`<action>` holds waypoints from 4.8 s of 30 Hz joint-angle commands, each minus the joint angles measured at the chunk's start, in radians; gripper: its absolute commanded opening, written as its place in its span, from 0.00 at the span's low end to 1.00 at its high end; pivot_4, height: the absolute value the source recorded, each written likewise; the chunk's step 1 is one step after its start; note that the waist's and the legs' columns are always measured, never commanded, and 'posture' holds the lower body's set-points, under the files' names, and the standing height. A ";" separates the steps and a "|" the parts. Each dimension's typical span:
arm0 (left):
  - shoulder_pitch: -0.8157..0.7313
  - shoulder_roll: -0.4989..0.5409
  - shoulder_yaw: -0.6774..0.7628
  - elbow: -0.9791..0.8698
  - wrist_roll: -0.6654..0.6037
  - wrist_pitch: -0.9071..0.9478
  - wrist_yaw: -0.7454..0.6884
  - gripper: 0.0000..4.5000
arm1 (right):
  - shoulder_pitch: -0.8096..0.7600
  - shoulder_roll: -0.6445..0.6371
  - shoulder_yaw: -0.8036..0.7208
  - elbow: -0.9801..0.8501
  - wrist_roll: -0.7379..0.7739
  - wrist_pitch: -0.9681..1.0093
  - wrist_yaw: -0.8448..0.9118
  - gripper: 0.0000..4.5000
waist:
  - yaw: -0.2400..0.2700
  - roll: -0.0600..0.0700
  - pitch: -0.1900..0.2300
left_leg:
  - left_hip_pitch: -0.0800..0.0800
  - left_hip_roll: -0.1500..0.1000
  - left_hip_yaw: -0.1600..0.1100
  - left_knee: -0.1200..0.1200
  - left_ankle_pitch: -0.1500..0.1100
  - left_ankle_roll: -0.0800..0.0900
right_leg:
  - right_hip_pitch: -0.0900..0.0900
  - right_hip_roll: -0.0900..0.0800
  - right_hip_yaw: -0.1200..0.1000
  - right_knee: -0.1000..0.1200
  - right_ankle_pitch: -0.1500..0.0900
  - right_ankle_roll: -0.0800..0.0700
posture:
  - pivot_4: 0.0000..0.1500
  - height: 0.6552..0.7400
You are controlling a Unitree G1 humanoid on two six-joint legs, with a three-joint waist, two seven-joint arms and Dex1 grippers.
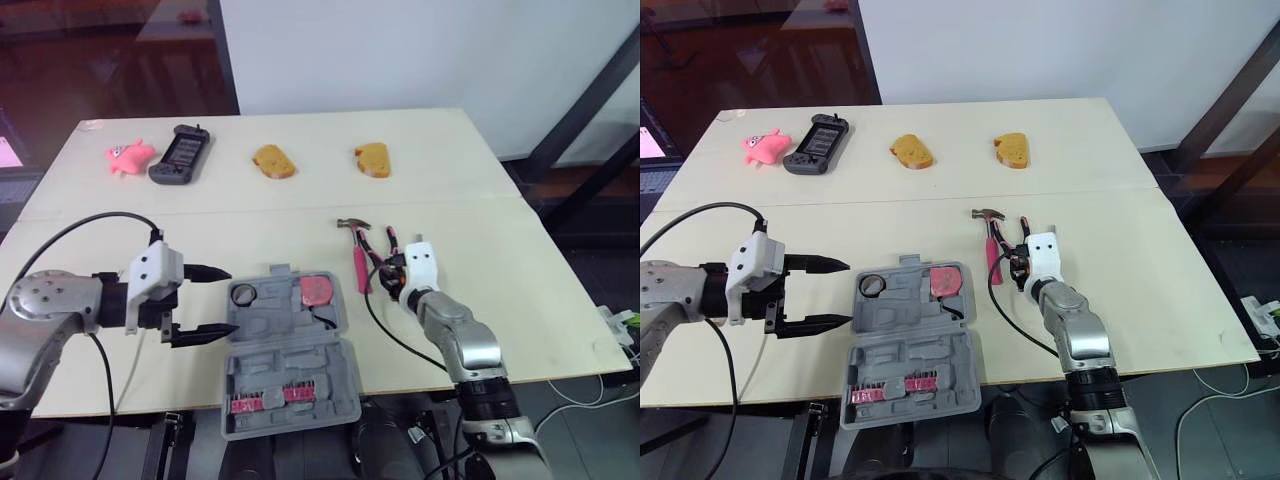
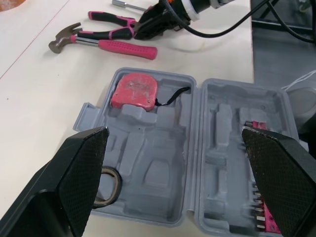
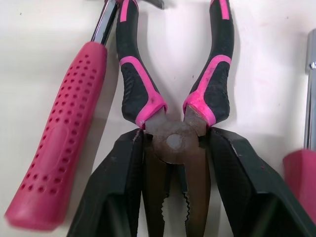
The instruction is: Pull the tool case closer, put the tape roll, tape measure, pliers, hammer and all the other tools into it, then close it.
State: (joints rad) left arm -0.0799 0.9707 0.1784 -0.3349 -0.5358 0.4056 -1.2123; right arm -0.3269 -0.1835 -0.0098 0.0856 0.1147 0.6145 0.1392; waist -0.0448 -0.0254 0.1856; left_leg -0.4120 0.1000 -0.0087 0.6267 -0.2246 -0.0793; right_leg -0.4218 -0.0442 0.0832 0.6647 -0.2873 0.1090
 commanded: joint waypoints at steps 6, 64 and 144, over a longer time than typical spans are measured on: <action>0.000 -0.004 0.009 -0.026 -0.001 -0.011 0.013 1.00 | 0.009 -0.014 -0.009 0.017 -0.018 -0.039 0.012 0.22 | 0.000 0.000 0.000 | 0.000 0.000 0.000 0.000 0.000 0.000 | 0.000 0.000 0.000 0.000 0.000 0.000 | 1.00 0.81; 0.584 -0.103 0.436 -0.032 0.041 -0.200 0.016 1.00 | -0.679 -0.183 0.859 -0.082 -0.084 0.253 0.900 0.22 | 0.000 0.003 0.003 | -0.009 0.000 0.001 0.001 0.000 0.000 | -0.011 -0.001 -0.001 0.001 0.000 -0.001 | 1.00 0.81; 0.355 -0.075 0.160 0.292 0.262 -0.337 0.076 1.00 | -0.340 -0.132 0.394 0.085 -0.032 -0.542 0.942 0.00 | 0.006 0.001 -0.019 | 0.002 0.001 0.000 -0.005 0.000 0.000 | -0.001 0.000 -0.001 0.001 0.000 0.000 | 1.00 0.81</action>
State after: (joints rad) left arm 0.2793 0.8738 0.3413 -0.0564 -0.2819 0.0932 -1.1172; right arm -0.6632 -0.2718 0.4272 0.2452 0.0377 0.0564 1.0248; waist -0.0393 -0.0242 0.1669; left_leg -0.4100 0.1004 -0.0084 0.6221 -0.2245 -0.0793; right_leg -0.4228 -0.0443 0.0816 0.6654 -0.2874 0.1086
